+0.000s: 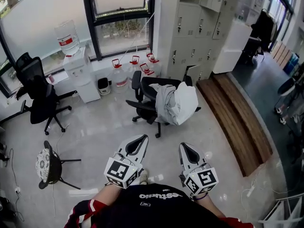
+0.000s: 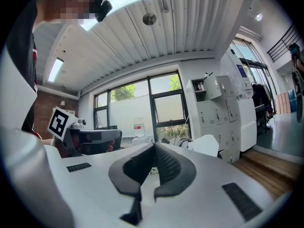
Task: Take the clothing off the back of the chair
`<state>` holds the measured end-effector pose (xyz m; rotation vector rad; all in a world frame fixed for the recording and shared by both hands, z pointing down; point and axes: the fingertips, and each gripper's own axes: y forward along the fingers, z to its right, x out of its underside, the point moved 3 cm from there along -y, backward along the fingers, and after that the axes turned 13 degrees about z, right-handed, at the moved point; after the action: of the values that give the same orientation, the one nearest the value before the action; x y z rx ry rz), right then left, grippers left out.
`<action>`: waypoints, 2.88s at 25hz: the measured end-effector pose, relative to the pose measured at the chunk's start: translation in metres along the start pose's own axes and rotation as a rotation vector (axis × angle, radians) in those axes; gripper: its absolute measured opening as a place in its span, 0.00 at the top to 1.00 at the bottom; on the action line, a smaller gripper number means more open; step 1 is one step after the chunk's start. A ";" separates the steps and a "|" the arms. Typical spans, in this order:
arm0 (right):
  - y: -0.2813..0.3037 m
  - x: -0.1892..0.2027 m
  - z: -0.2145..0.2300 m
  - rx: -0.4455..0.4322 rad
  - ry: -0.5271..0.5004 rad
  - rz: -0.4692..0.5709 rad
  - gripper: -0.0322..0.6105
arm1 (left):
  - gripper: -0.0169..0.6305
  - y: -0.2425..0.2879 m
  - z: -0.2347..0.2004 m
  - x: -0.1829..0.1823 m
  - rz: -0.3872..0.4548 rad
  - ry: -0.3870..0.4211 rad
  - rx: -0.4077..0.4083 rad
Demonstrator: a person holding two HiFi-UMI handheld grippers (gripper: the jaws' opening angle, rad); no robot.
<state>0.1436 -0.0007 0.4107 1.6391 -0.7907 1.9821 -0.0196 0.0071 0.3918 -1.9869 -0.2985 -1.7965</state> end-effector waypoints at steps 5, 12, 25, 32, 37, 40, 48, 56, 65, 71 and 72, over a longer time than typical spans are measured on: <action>0.068 -0.012 0.008 -0.002 -0.037 0.011 0.95 | 0.93 0.039 -0.057 -0.014 0.027 -0.017 0.012; 0.138 -0.012 0.021 0.032 -0.037 0.005 0.95 | 0.93 0.080 -0.121 -0.017 0.040 -0.073 0.040; 0.183 -0.005 0.065 0.079 -0.032 -0.017 0.95 | 0.93 0.134 -0.159 0.000 0.021 -0.122 0.057; 0.207 -0.007 0.092 0.009 -0.032 -0.007 0.95 | 0.93 0.161 -0.163 0.003 0.020 -0.109 0.018; 0.218 -0.010 0.105 -0.040 -0.033 0.000 0.94 | 0.93 0.177 -0.163 0.001 0.022 -0.084 0.001; 0.221 -0.013 0.109 -0.072 -0.039 0.007 0.82 | 0.93 0.186 -0.162 0.001 0.026 -0.080 -0.001; 0.227 -0.010 0.129 -0.088 -0.002 0.025 0.41 | 0.93 0.201 -0.156 0.008 0.029 -0.081 0.002; 0.230 0.007 0.144 -0.068 -0.001 -0.030 0.12 | 0.93 0.205 -0.153 0.019 0.015 -0.091 0.005; 0.245 0.051 0.177 0.015 -0.013 -0.159 0.12 | 0.93 0.206 -0.154 0.024 -0.006 -0.102 0.009; 0.258 0.078 0.195 0.055 0.000 -0.214 0.12 | 0.93 0.216 -0.158 0.030 -0.010 -0.113 0.021; 0.260 0.081 0.195 0.059 0.000 -0.214 0.12 | 0.93 0.217 -0.159 0.031 -0.013 -0.114 0.022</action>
<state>0.0971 -0.3258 0.4775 1.6807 -0.5363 1.8713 -0.0603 -0.2607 0.3931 -2.0806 -0.3659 -1.6831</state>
